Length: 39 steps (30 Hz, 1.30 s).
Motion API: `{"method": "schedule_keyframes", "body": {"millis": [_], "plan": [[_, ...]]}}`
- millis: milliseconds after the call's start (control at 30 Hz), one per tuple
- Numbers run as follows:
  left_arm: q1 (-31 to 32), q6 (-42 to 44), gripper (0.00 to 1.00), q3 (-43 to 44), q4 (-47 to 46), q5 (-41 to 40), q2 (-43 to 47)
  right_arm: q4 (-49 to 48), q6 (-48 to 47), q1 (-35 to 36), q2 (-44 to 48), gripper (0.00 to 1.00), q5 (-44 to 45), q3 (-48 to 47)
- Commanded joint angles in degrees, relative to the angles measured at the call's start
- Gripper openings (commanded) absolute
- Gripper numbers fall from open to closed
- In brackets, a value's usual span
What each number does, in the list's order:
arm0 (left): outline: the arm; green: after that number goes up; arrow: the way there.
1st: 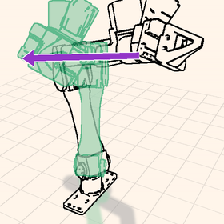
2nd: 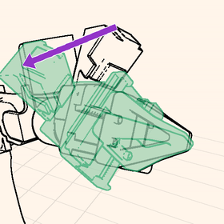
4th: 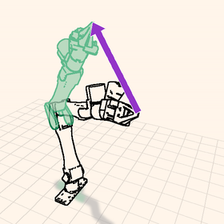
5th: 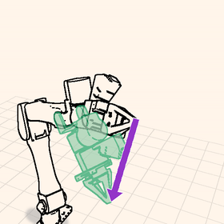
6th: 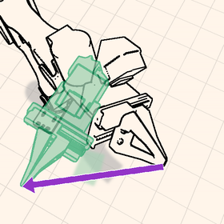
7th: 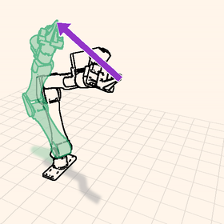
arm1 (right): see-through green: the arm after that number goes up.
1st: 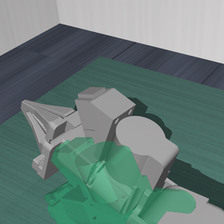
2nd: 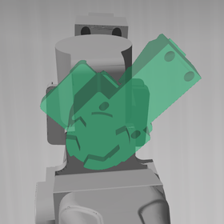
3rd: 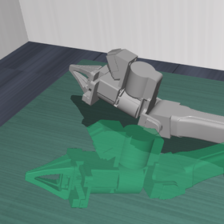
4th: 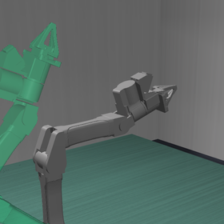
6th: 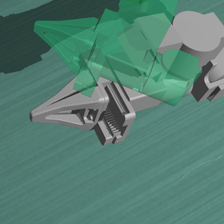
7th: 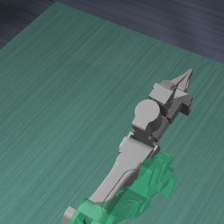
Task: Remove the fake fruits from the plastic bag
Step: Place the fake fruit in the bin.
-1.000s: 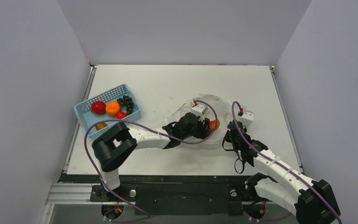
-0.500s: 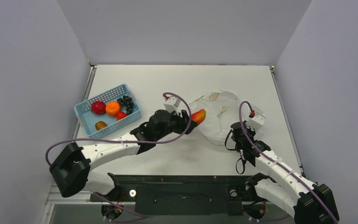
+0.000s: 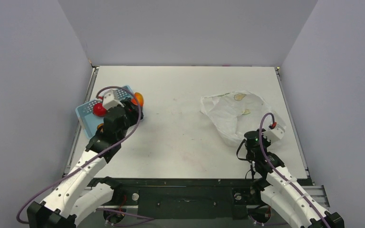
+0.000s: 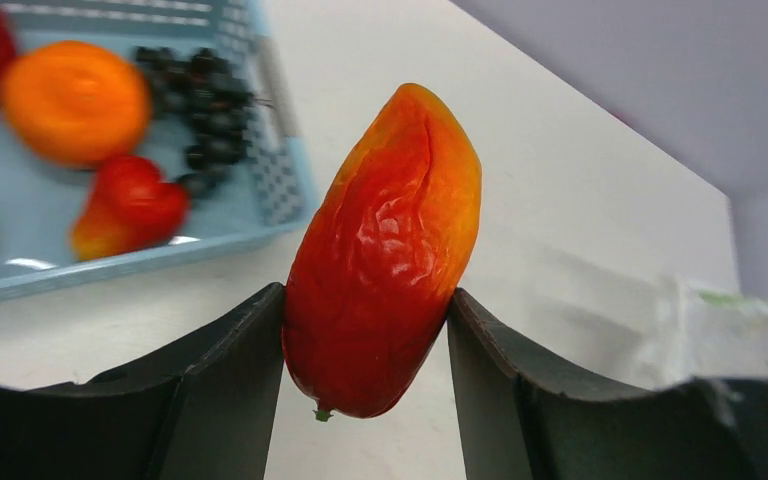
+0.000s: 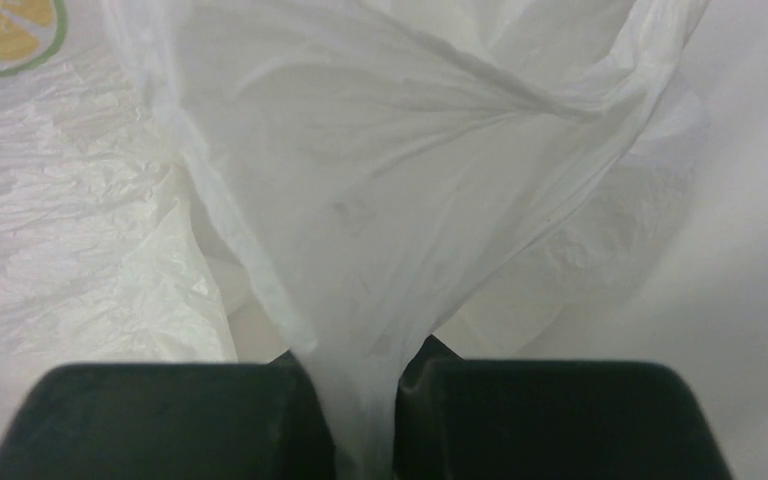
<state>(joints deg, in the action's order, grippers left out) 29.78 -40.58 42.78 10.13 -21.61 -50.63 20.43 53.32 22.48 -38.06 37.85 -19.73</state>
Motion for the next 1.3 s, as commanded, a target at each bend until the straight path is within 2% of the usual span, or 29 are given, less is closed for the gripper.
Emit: {"method": "schedule_keyframes", "body": {"millis": [0, 200, 333, 433, 567, 667, 833, 900, 967, 1033, 1100, 1267], "plan": [[-12.49, -1.15, 0.0, -0.33, 12.59, -6.37, 2.94, -1.35, 1.47, -0.16, -0.96, 0.0, 2.09, 0.37], [-29.03, 2.3, 0.0, 0.23, 13.22, -0.25, -1.92, -1.31, 1.07, -0.07, -1.78, 0.0, 1.67, -0.12], [-39.53, 2.26, 0.0, 0.18, 10.11, 5.38, -6.26, -1.27, 0.79, -0.06, -2.08, 0.0, 1.5, -0.29], [-45.54, 1.09, 0.0, 0.96, 7.33, 7.63, -10.04, -1.57, 0.24, -0.15, -2.22, 0.0, 0.88, -0.4], [-50.34, 0.83, 0.0, 2.12, 3.29, 11.23, -16.43, -1.93, -0.14, -0.13, -2.52, 0.0, 0.28, -0.37], [-52.44, 1.29, 0.01, 3.02, 0.49, 15.13, -22.03, -1.94, -0.08, -0.23, -1.72, 0.0, 0.21, 0.0], [-53.33, 2.55, 0.11, 4.22, -1.92, 17.36, -27.06, -2.48, -0.25, -0.35, 0.07, 0.0, -0.05, 0.85], [-53.36, 2.66, 0.22, 3.94, -3.27, 16.43, -27.33, -2.49, -0.58, -0.43, -0.17, 0.0, -0.4, 0.71], [-53.35, 2.98, 0.44, 4.03, -3.77, 14.88, -27.37, -2.42, -0.86, -0.45, 0.0, 0.0, -0.7, 0.76], [-53.38, 3.53, 0.53, 5.31, -2.04, 13.16, -27.81, -2.64, -0.97, -0.5, 0.07, 0.0, -0.74, 0.81], [-53.36, 3.91, 0.57, 6.38, -1.09, 12.46, -27.97, -2.96, -1.08, -0.52, -0.64, 0.0, -1.08, 0.64], [-53.25, 3.87, 0.59, 7.15, 0.03, 11.9, -26.64, -2.53, -1.49, -0.57, -1.38, 0.0, -1.02, -0.09]]}}
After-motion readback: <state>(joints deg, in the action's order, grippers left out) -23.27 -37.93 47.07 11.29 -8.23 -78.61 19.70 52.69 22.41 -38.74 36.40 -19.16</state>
